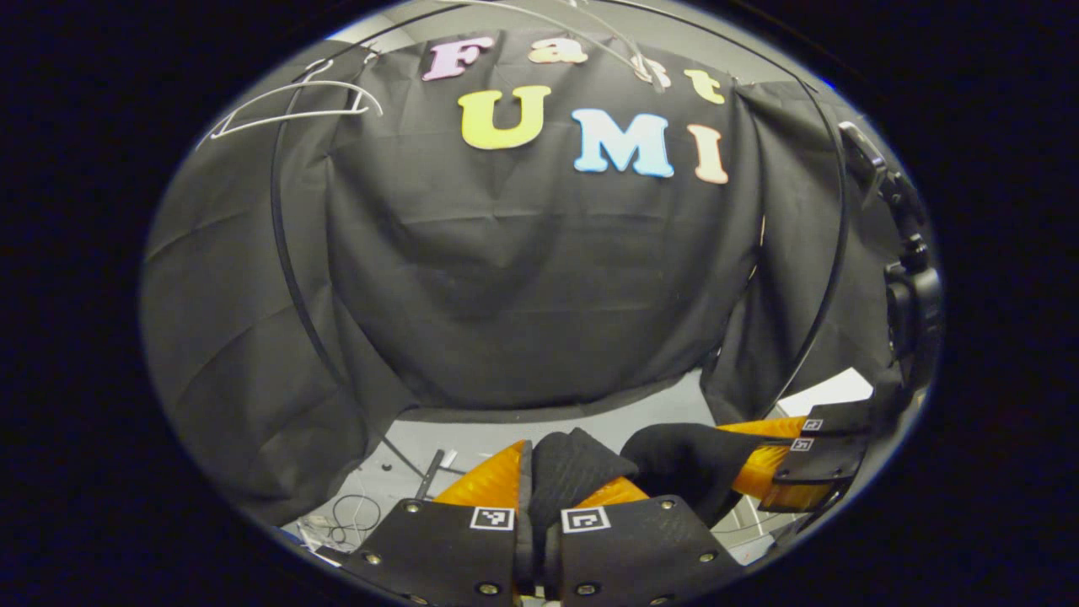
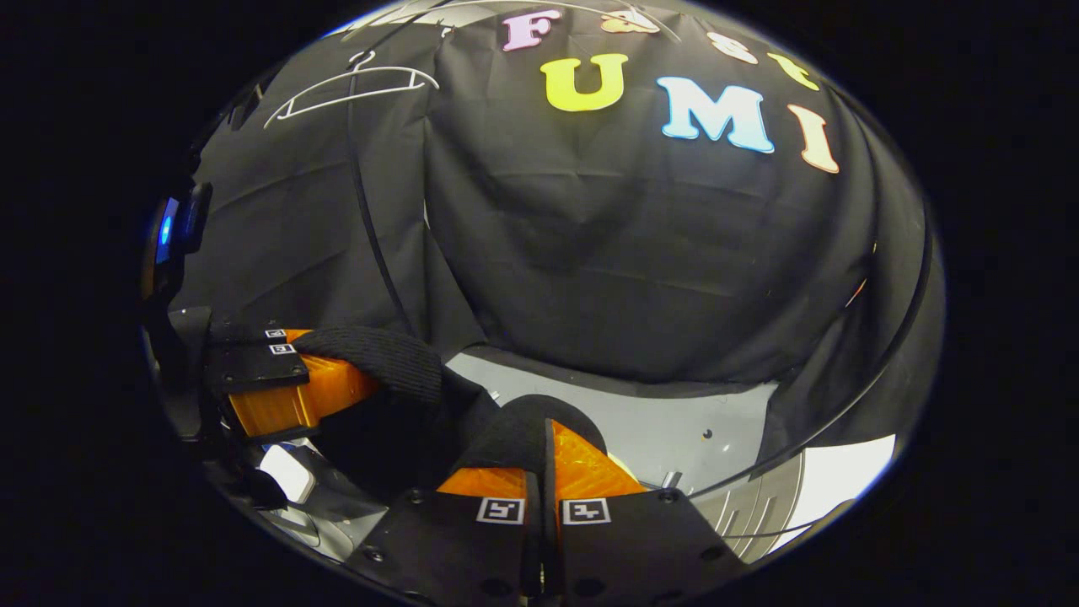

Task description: Grasp the clothes on the hanger with both hands and then place them into the laundry hamper below.

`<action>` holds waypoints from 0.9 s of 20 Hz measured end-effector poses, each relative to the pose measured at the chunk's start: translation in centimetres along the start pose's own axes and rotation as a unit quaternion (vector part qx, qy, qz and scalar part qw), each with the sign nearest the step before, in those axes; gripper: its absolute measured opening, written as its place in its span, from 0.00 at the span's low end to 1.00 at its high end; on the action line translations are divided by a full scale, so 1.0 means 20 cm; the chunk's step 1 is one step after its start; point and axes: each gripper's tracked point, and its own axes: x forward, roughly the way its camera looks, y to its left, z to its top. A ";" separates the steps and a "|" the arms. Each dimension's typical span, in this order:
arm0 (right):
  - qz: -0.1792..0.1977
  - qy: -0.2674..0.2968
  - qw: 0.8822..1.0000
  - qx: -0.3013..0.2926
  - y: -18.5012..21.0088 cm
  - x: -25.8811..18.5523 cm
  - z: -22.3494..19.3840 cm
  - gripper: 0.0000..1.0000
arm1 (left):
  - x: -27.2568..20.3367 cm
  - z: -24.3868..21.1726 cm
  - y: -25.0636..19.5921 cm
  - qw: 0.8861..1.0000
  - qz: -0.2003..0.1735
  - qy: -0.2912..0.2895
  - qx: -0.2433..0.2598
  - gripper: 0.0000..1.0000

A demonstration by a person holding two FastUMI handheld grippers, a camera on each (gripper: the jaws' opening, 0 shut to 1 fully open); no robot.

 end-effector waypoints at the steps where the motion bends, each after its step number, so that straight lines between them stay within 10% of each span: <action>1: -0.002 0.011 1.000 0.001 -0.01 0.02 -0.04 0.02 | 0.00 -0.06 0.00 1.000 0.000 0.015 0.002 0.05; 10: -0.032 0.091 0.995 0.000 -0.04 0.02 -0.28 0.07 | 0.01 -0.30 0.02 0.996 -0.004 0.091 0.004 0.11; 13: -0.036 0.094 0.995 -0.003 -0.05 -0.01 -0.29 0.19 | 0.00 -0.23 0.04 0.997 0.003 0.073 -0.002 0.76; 14: -0.033 0.085 0.996 0.000 -0.03 -0.03 -0.28 0.39 | 0.00 -0.22 0.05 0.998 0.005 0.069 0.000 0.97; 18: -0.045 0.052 0.998 -0.002 -0.05 -0.09 -0.15 1.00 | -0.05 -0.18 0.10 0.998 0.012 0.058 0.001 0.96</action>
